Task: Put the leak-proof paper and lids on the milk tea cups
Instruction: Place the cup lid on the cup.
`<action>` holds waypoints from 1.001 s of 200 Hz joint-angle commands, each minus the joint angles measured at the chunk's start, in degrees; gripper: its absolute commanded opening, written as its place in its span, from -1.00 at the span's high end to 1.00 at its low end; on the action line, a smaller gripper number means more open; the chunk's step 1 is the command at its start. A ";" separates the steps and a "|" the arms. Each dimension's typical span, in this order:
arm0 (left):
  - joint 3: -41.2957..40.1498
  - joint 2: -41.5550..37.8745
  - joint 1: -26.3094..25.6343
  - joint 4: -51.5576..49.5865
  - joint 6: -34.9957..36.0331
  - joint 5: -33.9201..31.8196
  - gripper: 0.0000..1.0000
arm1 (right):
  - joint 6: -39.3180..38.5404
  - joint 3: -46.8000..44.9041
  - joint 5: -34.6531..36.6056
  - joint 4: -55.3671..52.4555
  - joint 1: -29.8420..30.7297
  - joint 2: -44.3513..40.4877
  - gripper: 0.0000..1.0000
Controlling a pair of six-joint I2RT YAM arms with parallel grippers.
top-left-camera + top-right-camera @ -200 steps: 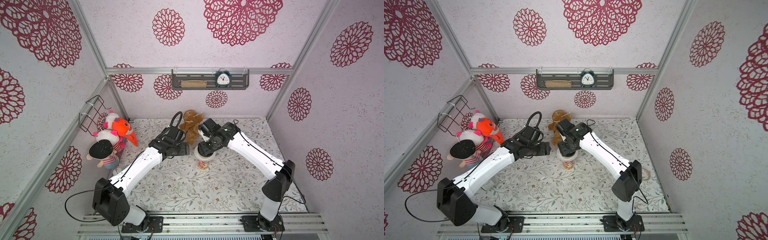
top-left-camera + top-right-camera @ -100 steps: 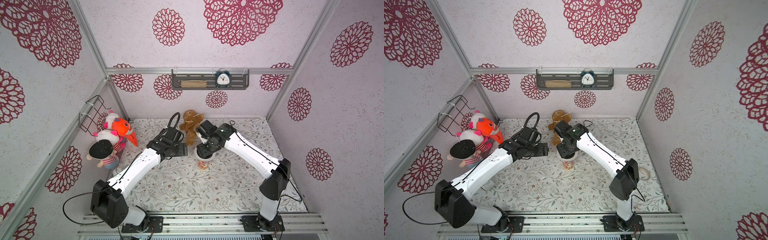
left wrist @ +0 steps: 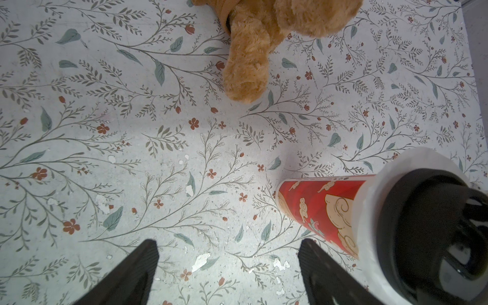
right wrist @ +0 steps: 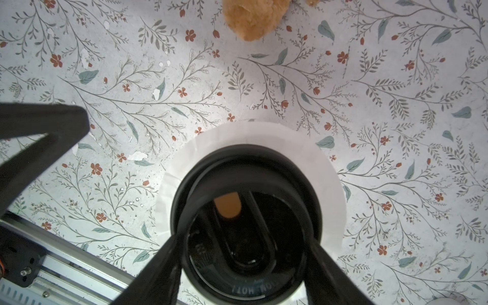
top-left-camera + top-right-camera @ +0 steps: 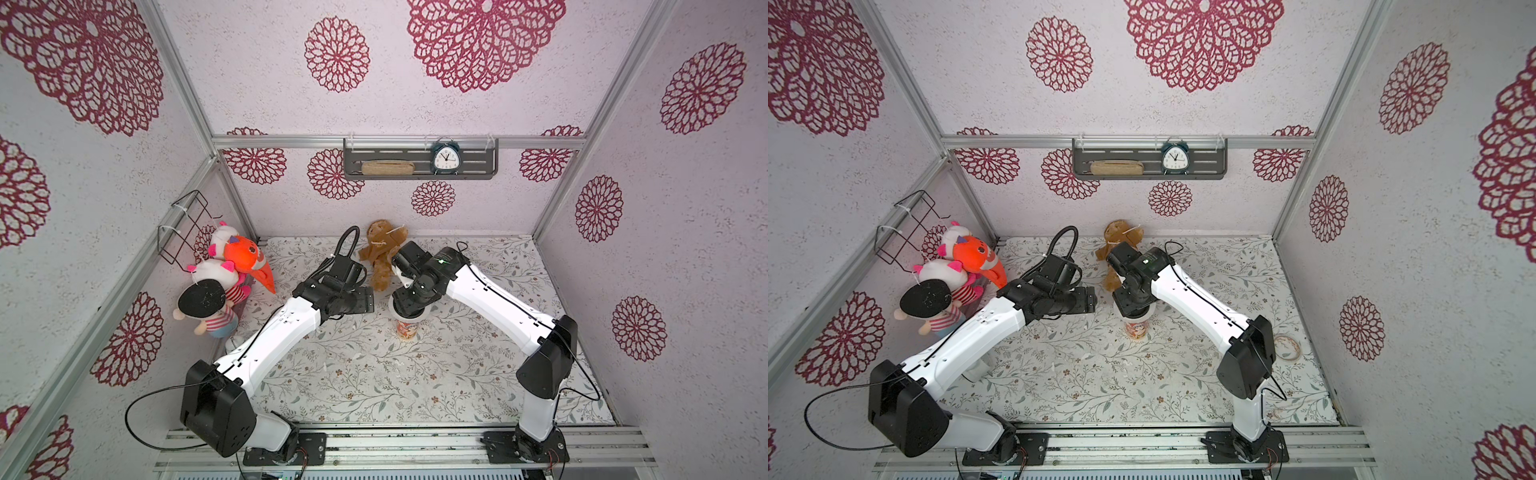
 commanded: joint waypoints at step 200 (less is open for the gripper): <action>0.06 -1.55 0.54 0.72 0.33 0.92 -0.77 | -0.44 0.89 2.57 -0.78 -0.28 -1.85 -0.60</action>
